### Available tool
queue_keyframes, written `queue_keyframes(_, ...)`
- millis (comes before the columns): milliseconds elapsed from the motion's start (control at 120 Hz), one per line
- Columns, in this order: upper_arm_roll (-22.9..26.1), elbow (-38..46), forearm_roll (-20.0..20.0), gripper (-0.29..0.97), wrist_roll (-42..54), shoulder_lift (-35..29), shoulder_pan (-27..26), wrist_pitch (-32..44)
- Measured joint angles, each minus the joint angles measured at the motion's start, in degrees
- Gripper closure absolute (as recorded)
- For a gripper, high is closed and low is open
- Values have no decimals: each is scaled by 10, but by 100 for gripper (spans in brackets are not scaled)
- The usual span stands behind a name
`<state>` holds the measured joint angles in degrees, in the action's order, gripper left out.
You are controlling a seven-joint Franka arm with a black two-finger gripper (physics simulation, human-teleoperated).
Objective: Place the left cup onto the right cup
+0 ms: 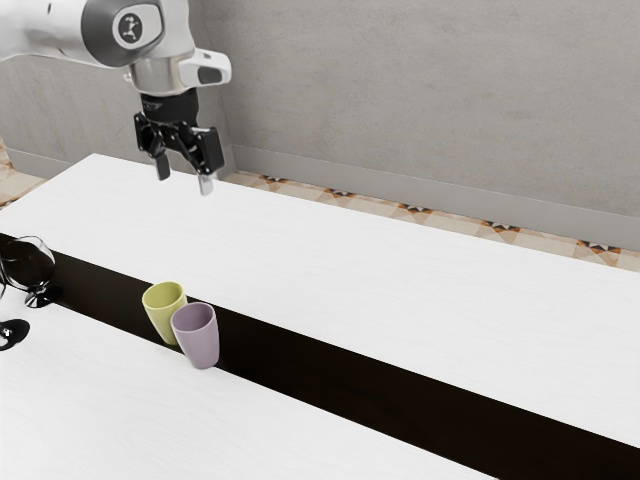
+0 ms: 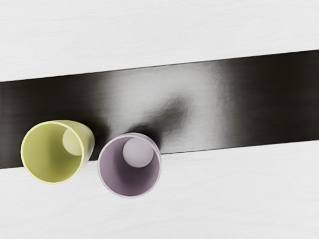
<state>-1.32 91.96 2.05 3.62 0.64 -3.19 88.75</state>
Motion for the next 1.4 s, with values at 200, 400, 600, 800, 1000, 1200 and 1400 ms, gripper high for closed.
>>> queue_keyframes(200, -1, 1, 0, 0, 4, 7, -2, 8)
queue_keyframes(400, -5, 8, -5, 0, 7, 8, -2, 14)
queue_keyframes(600, -13, 66, -8, 0, 8, 2, 8, 24)
queue_keyframes(800, -14, 133, -9, 4, 9, -9, 34, 55)
queue_keyframes(1000, -31, 188, -5, 12, 10, -10, 47, 106)
queue_keyframes(1200, -58, 227, -3, 21, 15, -6, 53, 161)
queue_keyframes(1400, -80, 246, -7, 27, 29, 14, 69, 217)
